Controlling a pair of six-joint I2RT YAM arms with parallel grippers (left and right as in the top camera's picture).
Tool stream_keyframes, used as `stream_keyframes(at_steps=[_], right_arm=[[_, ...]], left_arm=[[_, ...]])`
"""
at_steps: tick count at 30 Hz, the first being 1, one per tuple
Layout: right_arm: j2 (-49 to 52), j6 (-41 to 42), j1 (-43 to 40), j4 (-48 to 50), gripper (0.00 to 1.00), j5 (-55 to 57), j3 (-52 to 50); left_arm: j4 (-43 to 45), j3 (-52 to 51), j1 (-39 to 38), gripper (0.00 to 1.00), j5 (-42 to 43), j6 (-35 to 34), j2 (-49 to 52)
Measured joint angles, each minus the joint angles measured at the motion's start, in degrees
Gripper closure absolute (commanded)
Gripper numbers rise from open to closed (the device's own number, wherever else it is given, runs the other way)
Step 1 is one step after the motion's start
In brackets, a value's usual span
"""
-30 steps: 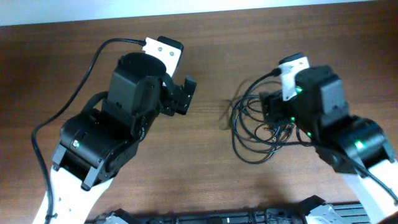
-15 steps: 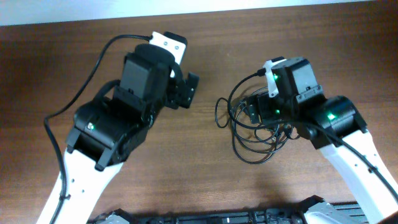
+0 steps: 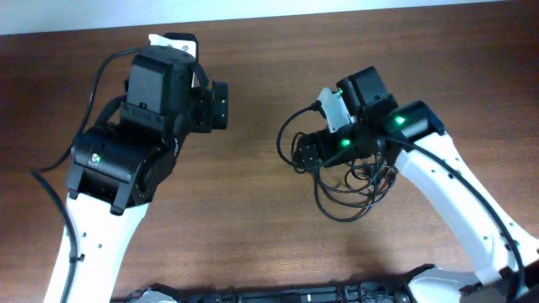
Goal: Untangle cables
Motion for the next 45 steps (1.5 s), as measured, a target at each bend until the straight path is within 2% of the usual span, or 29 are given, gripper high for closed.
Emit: stream_keyframes(at_steps=[11,23,26,27,28,30,31,32,41,45], right_arm=[[8.5,0.0,0.1,1.7,0.01,-4.2,0.0],[17.4,0.0,4.5,14.5,0.00,-4.6,0.0],[20.1,0.2,5.1,16.0,0.13,-4.6,0.0],[21.1,0.6,5.3,16.1,0.27,-4.6,0.0],[21.7,1.0,5.3,16.2,0.33,-4.7,0.0],[23.2,1.6,5.4,16.3,0.62,-4.7,0.0],[23.9,1.8,5.4,16.3,0.85,-4.6,0.0],[24.4,2.1,5.4,16.3,0.96,-4.6,0.0],[24.7,2.8,5.4,14.4,0.96,-4.6,0.0],[24.3,2.5,5.4,6.1,0.96,-4.6,1.5]], left_arm=[[-1.3,0.0,0.0,0.01,0.0,0.0,0.0],[-1.4,0.0,0.0,0.01,0.0,-0.2,0.0],[-1.4,0.0,0.0,0.01,0.0,-0.2,0.0],[-1.4,0.0,0.0,0.01,0.0,-0.2,0.0],[-1.4,0.0,0.0,0.01,0.0,-0.2,0.0],[-1.4,0.0,0.0,0.01,0.0,-0.2,0.0],[-1.4,0.0,0.0,0.01,0.0,-0.2,0.0],[-1.3,0.0,0.0,0.01,0.0,-0.2,0.0],[-1.4,0.0,0.0,0.01,0.0,-0.2,0.0],[-1.4,0.0,0.0,0.01,0.0,-0.2,0.0]])
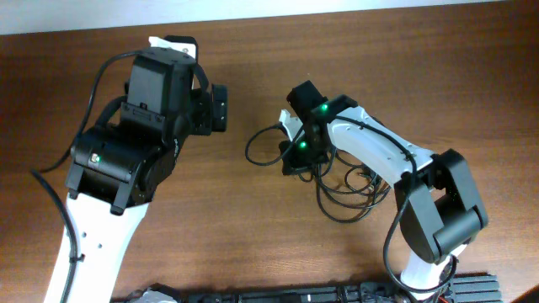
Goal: Untangle cables
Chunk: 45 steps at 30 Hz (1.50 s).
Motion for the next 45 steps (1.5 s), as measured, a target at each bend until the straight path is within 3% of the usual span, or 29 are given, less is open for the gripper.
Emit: stream_keyframes(at_steps=[5,11,19,23,28,37,45], right_arm=[[-7.3,-2.4,0.0,-8.8,0.96,1.6,8.7],[-18.7,-3.2,0.0,-14.3,0.96,9.7,26.3],[-28.5,-3.5,0.0,-13.6,0.96,22.9,43.4],[-33.3,-5.1,0.0,-8.0,0.96,27.3,49.0],[-39.0,-7.9,0.0,-0.3,0.96,29.4,50.1],[-41.6,-18.0,0.0,4.7,0.96,34.0,50.4],[-40.5,-31.0,0.2,8.0,0.96,65.5,50.4]], left_arm=[[0.0,0.0,0.0,0.01,0.0,0.0,0.0],[0.0,0.0,0.0,0.01,0.0,0.0,0.0],[0.0,0.0,0.0,0.01,0.0,0.0,0.0],[-0.1,0.0,0.0,0.01,0.0,0.0,0.0],[-0.1,0.0,0.0,0.01,0.0,0.0,0.0],[-0.1,0.0,0.0,0.01,0.0,0.0,0.0],[-0.1,0.0,0.0,0.01,0.0,0.0,0.0]])
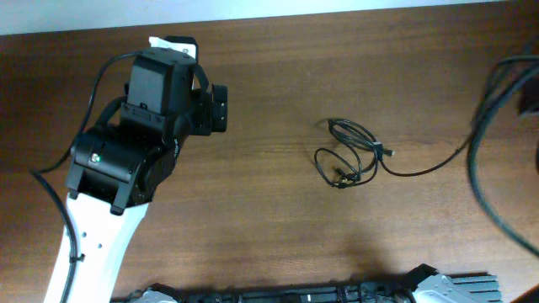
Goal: Untangle cables
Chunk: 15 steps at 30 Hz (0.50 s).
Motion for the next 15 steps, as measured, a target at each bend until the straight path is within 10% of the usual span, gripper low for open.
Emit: stream_keyframes(at_steps=[7,15], right_arm=[[0.2,-12.0,0.0,7.1,0.96,24.2,0.0],[-0.2,-4.0,0.0,-22.4,0.96,29.0,0.2]], left_arm=[[0.0,0.0,0.0,0.01,0.0,0.0,0.0],[0.0,0.0,0.0,0.01,0.0,0.0,0.0]])
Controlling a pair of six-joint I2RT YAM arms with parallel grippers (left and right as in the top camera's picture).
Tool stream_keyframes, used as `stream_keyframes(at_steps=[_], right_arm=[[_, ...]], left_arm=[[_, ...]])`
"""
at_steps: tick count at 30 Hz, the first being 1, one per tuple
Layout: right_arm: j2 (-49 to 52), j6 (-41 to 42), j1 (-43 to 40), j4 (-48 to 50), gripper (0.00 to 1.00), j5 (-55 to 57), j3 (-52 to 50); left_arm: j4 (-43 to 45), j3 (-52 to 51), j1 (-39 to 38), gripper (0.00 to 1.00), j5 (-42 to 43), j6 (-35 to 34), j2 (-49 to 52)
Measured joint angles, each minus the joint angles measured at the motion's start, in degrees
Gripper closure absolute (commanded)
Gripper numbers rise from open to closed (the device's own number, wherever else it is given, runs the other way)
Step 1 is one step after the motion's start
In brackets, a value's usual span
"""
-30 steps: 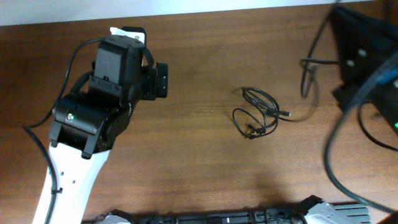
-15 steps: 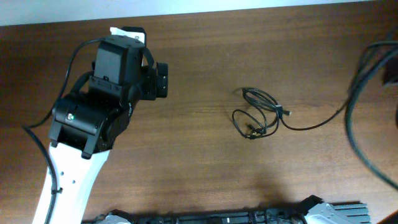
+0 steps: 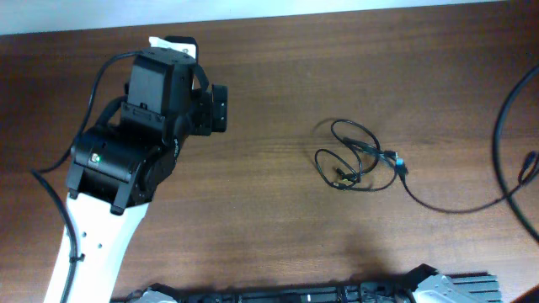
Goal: Untangle cables
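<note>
A thin black cable tangle (image 3: 352,157) lies on the wooden table (image 3: 269,227), right of centre, in a few small loose loops. A small blue-tipped connector (image 3: 399,162) sits at its right side. From there one long strand (image 3: 446,208) sags toward the right edge and rises to a plug end (image 3: 529,167). My left gripper (image 3: 218,107) hovers at the upper left, well apart from the cable; its fingers show only as a dark block, so their state is unclear. My right gripper is out of view.
The bulky black left arm (image 3: 126,143) with its white link covers the left third of the table. A thicker black cable (image 3: 503,126) curves along the right edge. A black rail (image 3: 278,295) runs along the front edge.
The long strand, which ran up to the right, now sags lower toward the front right. A blue-tipped connector shows beside the tangle. The dark blurred shape at the upper right corner is gone.
At first my right gripper was over a larger cable bundle at the middle. Then it stood further left with a loop drawn out leftward. Later the right arm had left the view, leaving a smaller tangle with one strand trailing right. The left arm never moved.
</note>
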Motion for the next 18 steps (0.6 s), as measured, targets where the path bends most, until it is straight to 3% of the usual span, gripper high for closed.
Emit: stream_keyframes(at_steps=[6,11,18], right_arm=[[0.1,9.4,0.0,-18.8,0.96,-8.5,-0.2],[0.1,11.5,0.0,-21.4,0.96,-13.8,-0.2],[0.1,14.1,0.0,-23.7,0.96,-11.7,-0.2]], left_arm=[[0.0,0.1,0.0,0.01,0.0,0.0,0.0],[0.0,0.1,0.0,0.01,0.0,0.0,0.0],[0.0,0.1,0.0,0.01,0.0,0.0,0.0]])
